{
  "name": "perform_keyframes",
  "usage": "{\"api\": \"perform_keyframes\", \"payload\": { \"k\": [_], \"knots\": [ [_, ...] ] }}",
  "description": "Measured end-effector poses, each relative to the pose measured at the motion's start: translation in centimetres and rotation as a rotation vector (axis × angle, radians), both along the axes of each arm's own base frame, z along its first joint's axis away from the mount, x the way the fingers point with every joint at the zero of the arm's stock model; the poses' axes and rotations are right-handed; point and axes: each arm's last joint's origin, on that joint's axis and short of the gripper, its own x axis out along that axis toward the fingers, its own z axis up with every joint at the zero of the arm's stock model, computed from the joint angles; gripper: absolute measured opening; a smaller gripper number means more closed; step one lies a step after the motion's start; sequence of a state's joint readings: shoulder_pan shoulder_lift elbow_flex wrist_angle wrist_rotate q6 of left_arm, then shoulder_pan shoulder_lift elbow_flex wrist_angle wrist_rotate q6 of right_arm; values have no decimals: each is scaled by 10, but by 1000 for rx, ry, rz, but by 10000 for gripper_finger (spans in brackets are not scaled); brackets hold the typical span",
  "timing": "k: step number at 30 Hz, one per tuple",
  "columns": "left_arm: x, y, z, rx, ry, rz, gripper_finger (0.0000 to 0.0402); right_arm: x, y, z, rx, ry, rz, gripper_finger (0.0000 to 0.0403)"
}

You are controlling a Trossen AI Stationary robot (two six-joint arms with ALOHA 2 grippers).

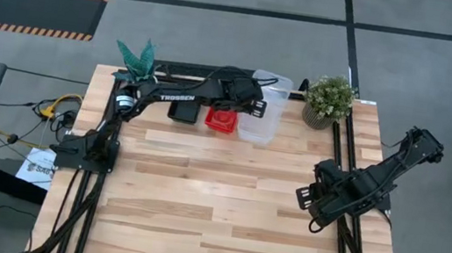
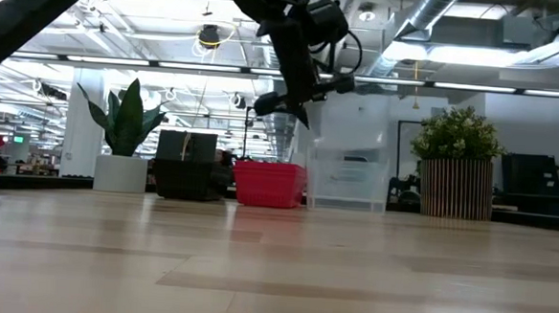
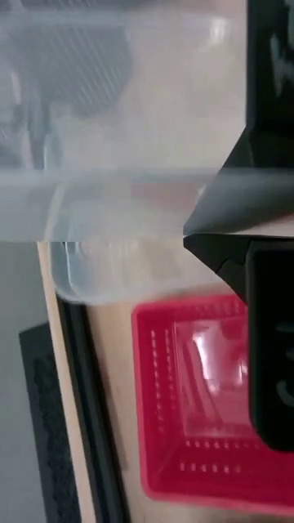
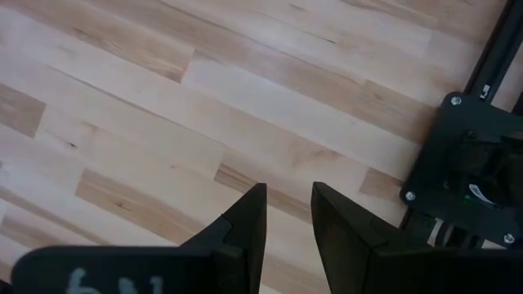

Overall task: Stack baskets by color
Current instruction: Stack the transparent bin on the transparent bin

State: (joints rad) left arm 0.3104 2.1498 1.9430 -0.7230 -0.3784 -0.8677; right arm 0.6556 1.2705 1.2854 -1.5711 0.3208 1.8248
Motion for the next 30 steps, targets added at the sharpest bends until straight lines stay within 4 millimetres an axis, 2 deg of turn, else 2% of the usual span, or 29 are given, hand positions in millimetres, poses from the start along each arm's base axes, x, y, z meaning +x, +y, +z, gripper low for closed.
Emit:
{"api": "perform_keyframes", "payload": {
  "k": [4,11,18,22,30],
  "knots": [
    [-5,4,-3,-51,27,5,0,0,1,0,-10,-7,7,122],
    [1,3,-24,-135,42,-7,0,-2,3,0,-18,-12,25,122],
    [1,6,-24,-145,20,39,0,-4,6,0,-18,-14,42,122],
    [-1,12,-24,-211,-5,28,0,-4,7,0,-18,-14,45,122],
    [-2,12,-24,-210,-3,24,0,-4,7,0,-18,-13,45,122]
  ]
}}
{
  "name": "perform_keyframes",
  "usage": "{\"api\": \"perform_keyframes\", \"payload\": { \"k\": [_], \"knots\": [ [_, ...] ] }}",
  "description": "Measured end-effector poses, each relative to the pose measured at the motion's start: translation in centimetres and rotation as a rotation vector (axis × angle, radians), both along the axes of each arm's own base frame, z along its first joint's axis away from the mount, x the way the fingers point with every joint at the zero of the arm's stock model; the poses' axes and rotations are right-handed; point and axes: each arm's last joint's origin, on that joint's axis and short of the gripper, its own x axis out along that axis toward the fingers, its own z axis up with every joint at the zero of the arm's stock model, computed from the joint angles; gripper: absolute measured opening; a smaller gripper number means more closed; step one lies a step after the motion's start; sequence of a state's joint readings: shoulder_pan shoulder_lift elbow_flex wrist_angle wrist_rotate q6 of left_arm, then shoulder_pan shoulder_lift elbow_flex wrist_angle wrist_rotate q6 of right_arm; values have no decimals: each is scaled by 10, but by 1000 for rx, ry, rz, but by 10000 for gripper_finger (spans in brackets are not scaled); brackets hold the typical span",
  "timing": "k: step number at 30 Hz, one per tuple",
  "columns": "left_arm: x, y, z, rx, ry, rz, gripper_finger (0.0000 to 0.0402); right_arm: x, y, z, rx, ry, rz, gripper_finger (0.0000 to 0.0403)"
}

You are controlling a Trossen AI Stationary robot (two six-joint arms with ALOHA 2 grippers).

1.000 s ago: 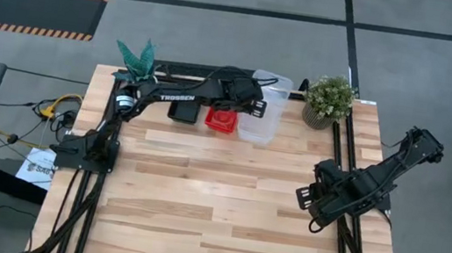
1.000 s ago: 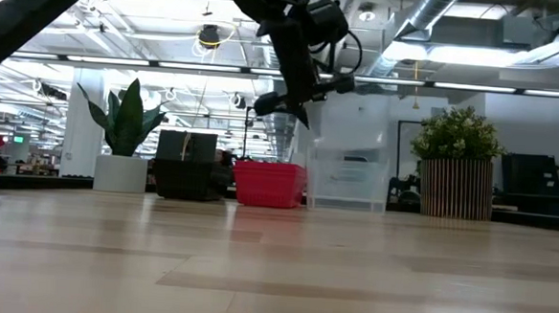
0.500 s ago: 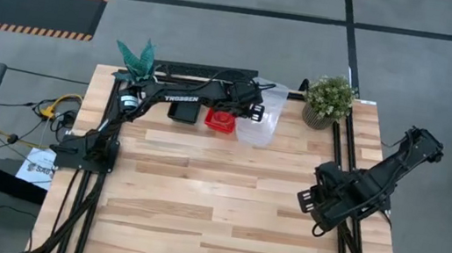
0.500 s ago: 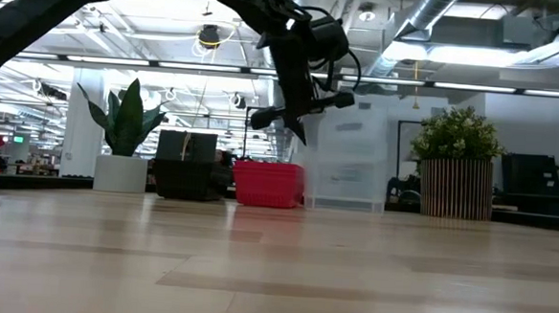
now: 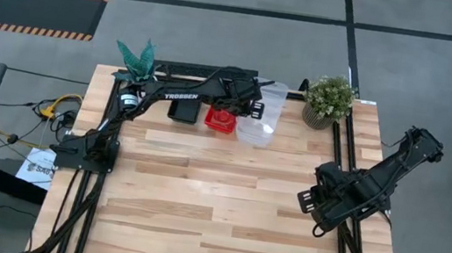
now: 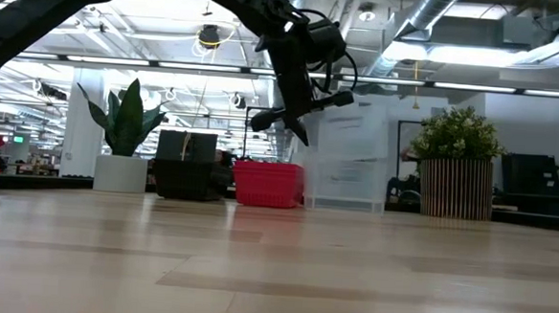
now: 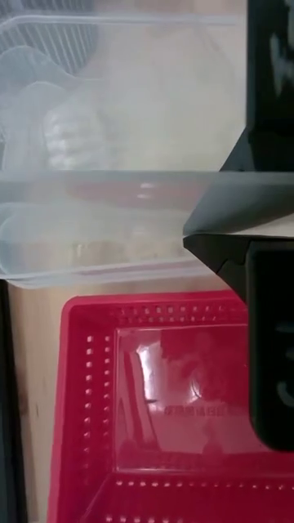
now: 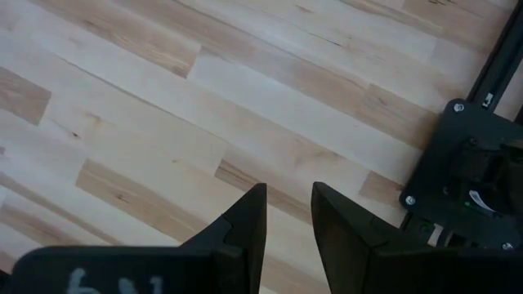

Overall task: Stack baskets by color
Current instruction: Stack the transparent bin on the transparent bin

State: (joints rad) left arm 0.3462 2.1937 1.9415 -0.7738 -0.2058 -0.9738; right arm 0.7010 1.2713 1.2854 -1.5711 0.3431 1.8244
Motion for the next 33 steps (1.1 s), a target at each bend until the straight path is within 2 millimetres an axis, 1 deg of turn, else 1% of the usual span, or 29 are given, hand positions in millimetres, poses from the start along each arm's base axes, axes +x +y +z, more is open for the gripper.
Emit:
{"api": "perform_keyframes", "payload": {
  "k": [5,14,20,24,28,30,33],
  "knots": [
    [0,0,0,20,11,-15,13,-1,1,0,0,0,8,122],
    [1,0,1,3,-4,-29,78,-1,2,0,0,0,12,122],
    [1,1,2,-14,-13,-38,108,-3,4,0,0,0,28,122],
    [0,1,16,-9,0,-66,116,-3,4,0,-9,-8,29,122],
    [0,3,40,35,2,-115,117,3,-3,1,-98,-70,15,122],
    [-2,2,55,55,7,-141,117,6,-11,3,-147,-95,15,122],
    [-9,0,69,66,61,-160,117,10,-30,9,-183,-109,-21,122]
  ]
}}
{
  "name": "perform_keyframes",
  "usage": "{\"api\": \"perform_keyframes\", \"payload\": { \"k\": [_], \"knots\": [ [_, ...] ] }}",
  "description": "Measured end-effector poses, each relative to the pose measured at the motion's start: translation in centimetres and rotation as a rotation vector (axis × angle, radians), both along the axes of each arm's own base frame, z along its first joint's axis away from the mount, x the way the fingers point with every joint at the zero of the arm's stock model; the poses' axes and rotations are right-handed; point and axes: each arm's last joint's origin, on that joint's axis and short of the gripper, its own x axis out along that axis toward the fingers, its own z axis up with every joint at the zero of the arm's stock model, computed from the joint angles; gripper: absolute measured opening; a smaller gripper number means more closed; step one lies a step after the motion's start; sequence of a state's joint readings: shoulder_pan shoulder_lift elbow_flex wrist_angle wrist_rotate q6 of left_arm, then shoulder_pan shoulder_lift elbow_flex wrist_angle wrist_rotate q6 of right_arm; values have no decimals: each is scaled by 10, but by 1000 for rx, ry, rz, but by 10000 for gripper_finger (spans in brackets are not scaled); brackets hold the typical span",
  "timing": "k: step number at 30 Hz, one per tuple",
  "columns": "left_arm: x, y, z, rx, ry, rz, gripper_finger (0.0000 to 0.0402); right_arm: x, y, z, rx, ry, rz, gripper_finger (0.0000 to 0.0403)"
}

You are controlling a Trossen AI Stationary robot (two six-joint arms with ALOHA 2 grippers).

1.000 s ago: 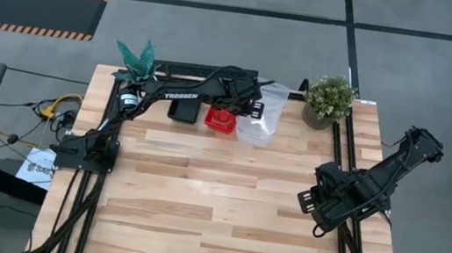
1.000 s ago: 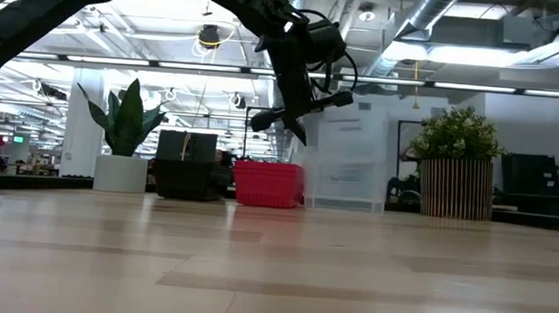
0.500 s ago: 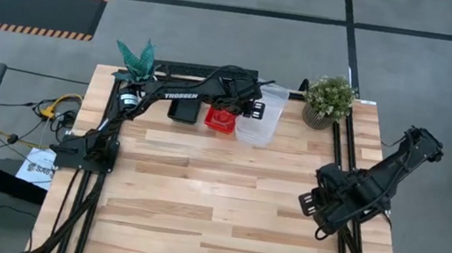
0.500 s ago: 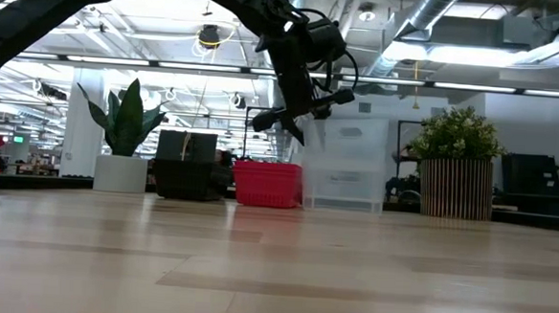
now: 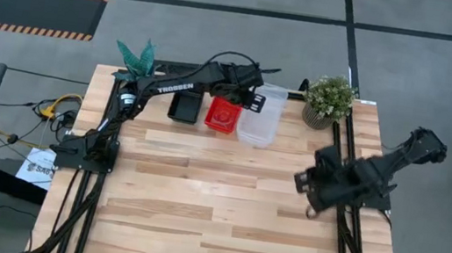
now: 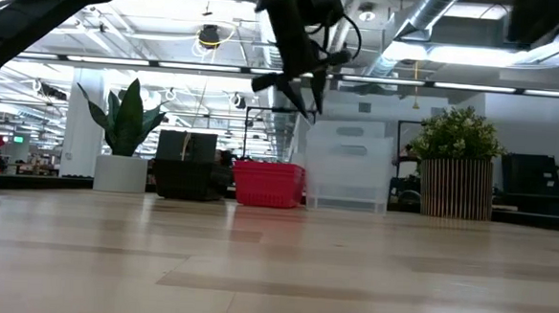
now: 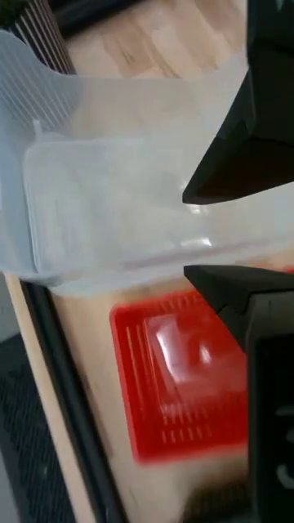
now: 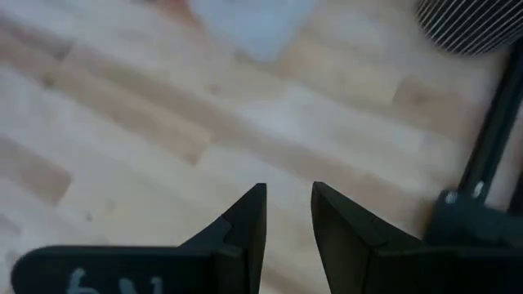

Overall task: Stack baskets by color
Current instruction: Stack the transparent bin on the transparent bin

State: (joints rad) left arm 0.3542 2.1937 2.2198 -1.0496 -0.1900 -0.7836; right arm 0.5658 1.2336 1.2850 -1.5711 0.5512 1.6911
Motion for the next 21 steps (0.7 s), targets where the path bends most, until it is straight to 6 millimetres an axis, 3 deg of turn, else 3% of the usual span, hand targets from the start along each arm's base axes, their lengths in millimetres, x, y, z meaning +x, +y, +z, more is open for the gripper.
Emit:
{"api": "perform_keyframes", "payload": {
  "k": [9,16,21],
  "knots": [
    [-11,-9,33,30,48,-101,117,12,-84,16,-182,-2,-140,122],
    [-35,-29,73,1,-23,-242,117,50,-154,27,-332,-23,133,122],
    [-57,-46,105,47,-71,-261,117,54,-208,26,-439,58,294,123]
  ]
}}
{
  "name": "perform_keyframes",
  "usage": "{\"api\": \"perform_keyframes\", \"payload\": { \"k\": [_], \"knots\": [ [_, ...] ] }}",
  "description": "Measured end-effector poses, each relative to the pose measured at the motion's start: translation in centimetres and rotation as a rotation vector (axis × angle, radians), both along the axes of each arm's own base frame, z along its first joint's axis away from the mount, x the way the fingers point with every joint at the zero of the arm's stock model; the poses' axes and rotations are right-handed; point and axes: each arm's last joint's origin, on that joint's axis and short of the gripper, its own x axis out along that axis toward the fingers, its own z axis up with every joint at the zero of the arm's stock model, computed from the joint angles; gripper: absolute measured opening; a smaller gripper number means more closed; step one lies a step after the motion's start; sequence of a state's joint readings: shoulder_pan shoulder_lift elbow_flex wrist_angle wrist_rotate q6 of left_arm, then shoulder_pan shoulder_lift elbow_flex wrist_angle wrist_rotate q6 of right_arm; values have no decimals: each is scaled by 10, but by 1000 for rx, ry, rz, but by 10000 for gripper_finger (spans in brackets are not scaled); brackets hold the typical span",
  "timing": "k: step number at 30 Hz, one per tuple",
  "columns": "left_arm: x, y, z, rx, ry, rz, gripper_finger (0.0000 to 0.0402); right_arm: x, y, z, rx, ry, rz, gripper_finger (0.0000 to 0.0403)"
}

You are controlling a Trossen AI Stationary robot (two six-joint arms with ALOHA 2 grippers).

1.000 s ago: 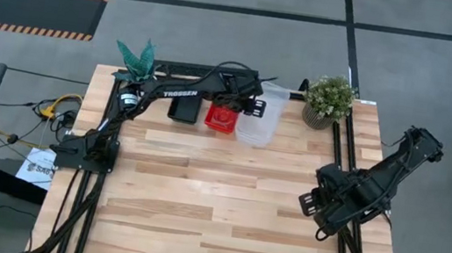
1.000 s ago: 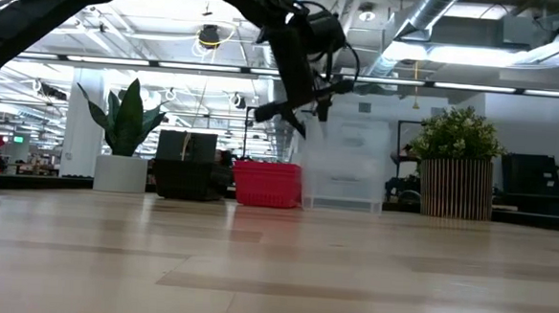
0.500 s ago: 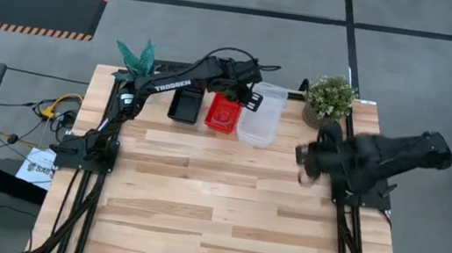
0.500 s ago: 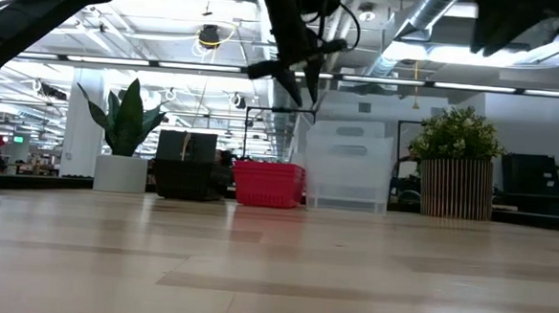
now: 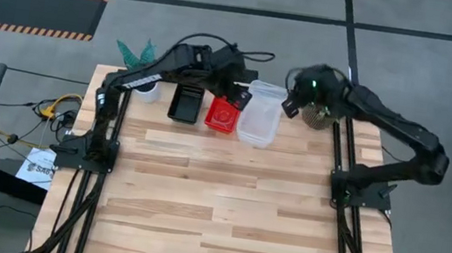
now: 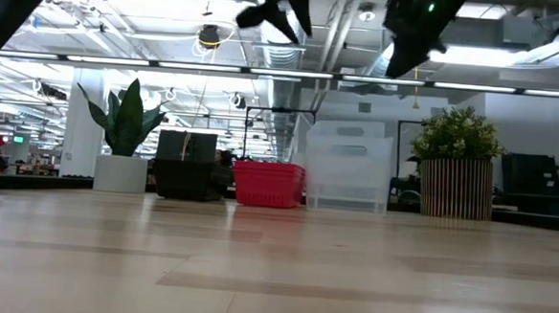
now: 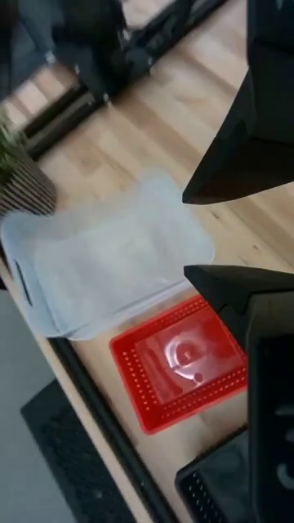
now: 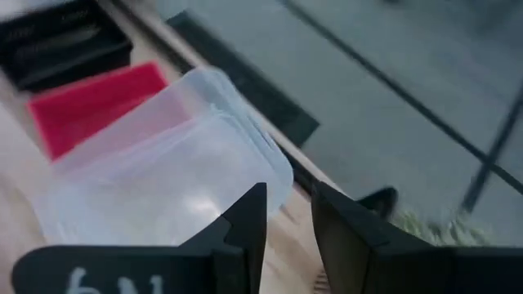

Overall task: Stack baskets by color
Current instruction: Stack the transparent bin on the transparent bin

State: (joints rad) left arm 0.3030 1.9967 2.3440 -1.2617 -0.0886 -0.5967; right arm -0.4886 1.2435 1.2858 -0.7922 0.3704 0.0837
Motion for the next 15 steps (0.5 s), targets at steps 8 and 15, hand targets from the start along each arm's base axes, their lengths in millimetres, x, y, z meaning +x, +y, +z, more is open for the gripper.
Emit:
{"api": "perform_keyframes", "payload": {
  "k": [8,15],
  "knots": [
    [-22,-22,30,56,-62,-10,117,-1,-55,-40,247,70,-39,152],
    [-29,-31,39,84,-76,-3,117,3,-50,-48,377,19,-168,189]
  ]
}}
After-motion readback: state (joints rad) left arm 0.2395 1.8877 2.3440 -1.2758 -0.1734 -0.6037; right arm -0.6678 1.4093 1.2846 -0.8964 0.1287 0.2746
